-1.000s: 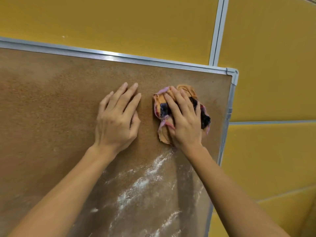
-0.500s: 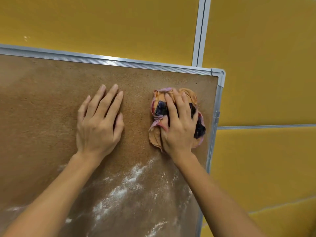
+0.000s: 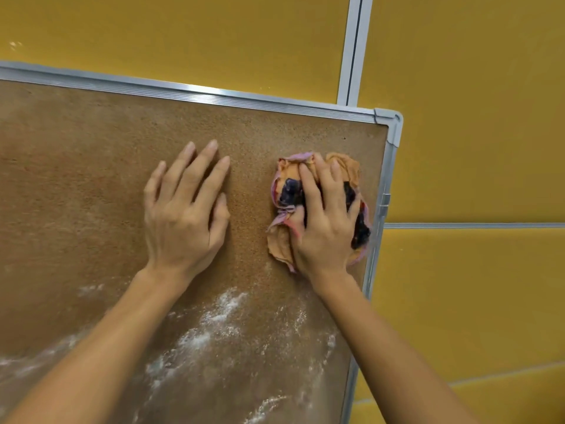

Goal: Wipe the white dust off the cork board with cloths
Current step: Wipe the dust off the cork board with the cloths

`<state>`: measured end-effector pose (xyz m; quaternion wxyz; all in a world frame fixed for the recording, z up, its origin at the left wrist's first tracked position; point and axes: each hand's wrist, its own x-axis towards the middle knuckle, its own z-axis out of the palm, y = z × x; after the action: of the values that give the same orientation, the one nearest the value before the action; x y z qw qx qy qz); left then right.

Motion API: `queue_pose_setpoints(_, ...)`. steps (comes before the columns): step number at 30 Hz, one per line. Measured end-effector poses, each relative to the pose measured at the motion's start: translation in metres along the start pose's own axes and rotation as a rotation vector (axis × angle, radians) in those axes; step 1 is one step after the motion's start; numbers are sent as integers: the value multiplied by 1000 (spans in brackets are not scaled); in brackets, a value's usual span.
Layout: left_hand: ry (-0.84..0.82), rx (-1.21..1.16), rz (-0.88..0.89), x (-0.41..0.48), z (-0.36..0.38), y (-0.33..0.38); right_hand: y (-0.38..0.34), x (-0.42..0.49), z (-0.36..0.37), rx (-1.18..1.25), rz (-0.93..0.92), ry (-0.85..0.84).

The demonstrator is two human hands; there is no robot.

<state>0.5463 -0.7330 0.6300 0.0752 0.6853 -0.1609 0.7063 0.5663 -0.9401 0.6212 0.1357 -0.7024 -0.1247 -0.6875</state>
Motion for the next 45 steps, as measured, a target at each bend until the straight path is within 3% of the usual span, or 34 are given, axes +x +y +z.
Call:
queue_pose_setpoints(5, 1, 71, -2, 2, 15, 12, 0, -73, -17, 42, -330, -205)
queue_pose_setpoints(7, 4, 86, 3, 0, 15, 10, 21, -76, -23, 24, -367, -227)
queue_pose_setpoints(9, 8, 89, -3, -2, 15, 11, 35, -57, -21, -6, -299, -166)
queue_pose_setpoints(14, 18, 117, 3, -3, 18, 12, 23, 12, -9, 20, 121, -20)
queue_pose_setpoints(16, 24, 121, 5, -3, 19, 12, 10, 2, -9, 28, 89, -45)
queue_pose_setpoints(18, 31, 119, 0, -2, 19, 13, 9, -31, -13, 28, -73, -111)
queue_pose_setpoints(21, 16, 125, -10, -1, 18, 15, 38, -63, -24, -22, -187, -169)
queue_pose_setpoints(25, 1, 119, -28, 6, 16, 20, 65, -14, -20, -114, -1, -56)
queue_pose_setpoints(29, 6, 29, 52, 21, 23, 50, 59, 26, -21, -86, 92, -69)
queue_pose_setpoints(37, -100, -141, 49, 11, 52, 112, 64, -84, -41, -96, 99, -223)
queue_pose_setpoints(45, -85, -101, 54, 4, 56, 114, 65, -3, -30, -51, 155, -134)
